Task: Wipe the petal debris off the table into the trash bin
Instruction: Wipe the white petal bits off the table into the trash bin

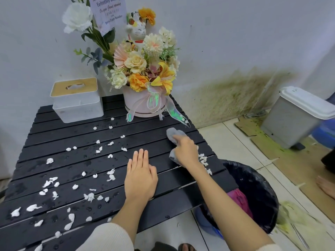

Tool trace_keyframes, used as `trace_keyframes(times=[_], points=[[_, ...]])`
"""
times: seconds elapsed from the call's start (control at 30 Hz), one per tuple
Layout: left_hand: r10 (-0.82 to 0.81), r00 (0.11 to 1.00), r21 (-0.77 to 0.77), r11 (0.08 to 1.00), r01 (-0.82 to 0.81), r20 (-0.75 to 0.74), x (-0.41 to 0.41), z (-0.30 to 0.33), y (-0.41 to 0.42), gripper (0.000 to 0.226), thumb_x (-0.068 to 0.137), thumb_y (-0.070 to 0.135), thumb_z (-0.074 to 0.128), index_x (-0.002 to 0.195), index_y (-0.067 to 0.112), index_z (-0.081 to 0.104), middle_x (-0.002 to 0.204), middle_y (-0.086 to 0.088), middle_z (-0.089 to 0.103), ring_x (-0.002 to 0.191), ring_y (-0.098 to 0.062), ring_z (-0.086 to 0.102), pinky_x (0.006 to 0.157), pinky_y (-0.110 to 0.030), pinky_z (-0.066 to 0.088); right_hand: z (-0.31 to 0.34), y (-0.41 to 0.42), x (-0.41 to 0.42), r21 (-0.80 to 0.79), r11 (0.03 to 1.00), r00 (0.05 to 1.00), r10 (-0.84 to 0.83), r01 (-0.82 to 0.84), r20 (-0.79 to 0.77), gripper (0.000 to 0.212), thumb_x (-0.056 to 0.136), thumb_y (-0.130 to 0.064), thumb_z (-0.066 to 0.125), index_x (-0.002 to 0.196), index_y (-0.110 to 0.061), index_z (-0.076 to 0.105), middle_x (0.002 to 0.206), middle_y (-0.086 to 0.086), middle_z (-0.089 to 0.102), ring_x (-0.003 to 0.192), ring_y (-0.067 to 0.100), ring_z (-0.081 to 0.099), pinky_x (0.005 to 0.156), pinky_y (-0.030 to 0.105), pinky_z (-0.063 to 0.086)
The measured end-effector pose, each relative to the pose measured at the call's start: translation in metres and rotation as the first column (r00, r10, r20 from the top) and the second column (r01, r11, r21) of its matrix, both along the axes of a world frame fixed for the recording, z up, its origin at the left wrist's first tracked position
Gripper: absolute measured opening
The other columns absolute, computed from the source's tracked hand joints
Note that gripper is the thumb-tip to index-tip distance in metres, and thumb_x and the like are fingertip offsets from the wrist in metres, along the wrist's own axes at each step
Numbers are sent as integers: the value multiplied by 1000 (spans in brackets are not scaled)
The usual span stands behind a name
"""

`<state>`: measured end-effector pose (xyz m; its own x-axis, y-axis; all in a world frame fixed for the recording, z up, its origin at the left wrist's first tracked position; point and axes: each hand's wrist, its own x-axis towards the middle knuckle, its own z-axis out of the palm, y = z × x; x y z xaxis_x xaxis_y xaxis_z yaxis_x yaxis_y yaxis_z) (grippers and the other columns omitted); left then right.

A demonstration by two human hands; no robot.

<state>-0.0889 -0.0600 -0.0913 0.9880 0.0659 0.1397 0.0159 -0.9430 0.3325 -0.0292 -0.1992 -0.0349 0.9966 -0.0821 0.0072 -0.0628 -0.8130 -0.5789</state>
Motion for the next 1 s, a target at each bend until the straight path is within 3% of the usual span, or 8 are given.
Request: trace_keyframes(times=[0.13,0.27,0.37,0.5,0.6,0.67,0.83,1.0], points=[[7,1000,9,1000,-7,-4,1,1,-2,80,76,38,-9,148,13,17,156,-1,15,144,-15,5,117,-32,0,32,-16,18,274,958,975,-136,84,175,54,85,8,34,124,-20,59,130,10,57,119,30,51,92,33,43],[-13,1000,20,1000,14,-9,3,5,-2,81,75,39,-11,149,14,12,157,1,10,145,-14,1,115,-29,-4,34,-24,78,396,901,941,-271,176,200,49,90,5,32,127,-18,56,131,9,58,118,29,52,90,30,42],[-19,1000,27,999,18,11,8,4,-3,78,77,38,-7,148,14,15,156,0,14,144,-15,6,115,-28,-1,18,-20,117,347,922,945,-252,170,207,57,84,9,33,131,-17,51,133,9,55,122,30,49,94,33,41],[28,1000,31,999,-28,8,21,2,-5,60,84,32,25,133,9,49,139,-5,50,129,-20,44,111,-27,21,0,-7,170,133,989,970,-99,70,224,70,80,8,36,141,-26,34,136,15,51,134,36,33,105,45,36],[26,1000,19,999,-26,12,31,-1,-6,54,82,30,34,125,7,57,131,-6,57,122,-21,53,104,-32,22,-16,-4,205,-38,999,999,14,-12,39,51,92,-15,41,141,-27,32,137,15,49,131,36,32,104,45,33],[16,1000,28,999,-17,27,35,-1,-6,54,82,30,34,125,7,57,132,-5,57,123,-20,52,105,-32,21,-29,-6,216,-22,998,998,53,-53,-25,45,94,-28,39,139,-24,35,141,11,45,126,37,39,103,47,37],[18,999,55,998,-20,45,41,-4,-6,57,83,31,30,128,6,54,135,-7,53,128,-21,46,108,-32,16,-32,-23,202,142,978,986,162,-154,-46,43,97,-24,42,140,-20,39,147,5,41,132,27,40,107,36,33],[-10,998,26,1000,8,68,41,-3,-8,77,79,40,-1,146,12,25,154,-1,22,144,-16,13,115,-28,1,-35,-43,149,332,923,971,229,-196,-64,41,97,-13,42,137,-22,45,140,2,50,130,20,43,111,33,31]])
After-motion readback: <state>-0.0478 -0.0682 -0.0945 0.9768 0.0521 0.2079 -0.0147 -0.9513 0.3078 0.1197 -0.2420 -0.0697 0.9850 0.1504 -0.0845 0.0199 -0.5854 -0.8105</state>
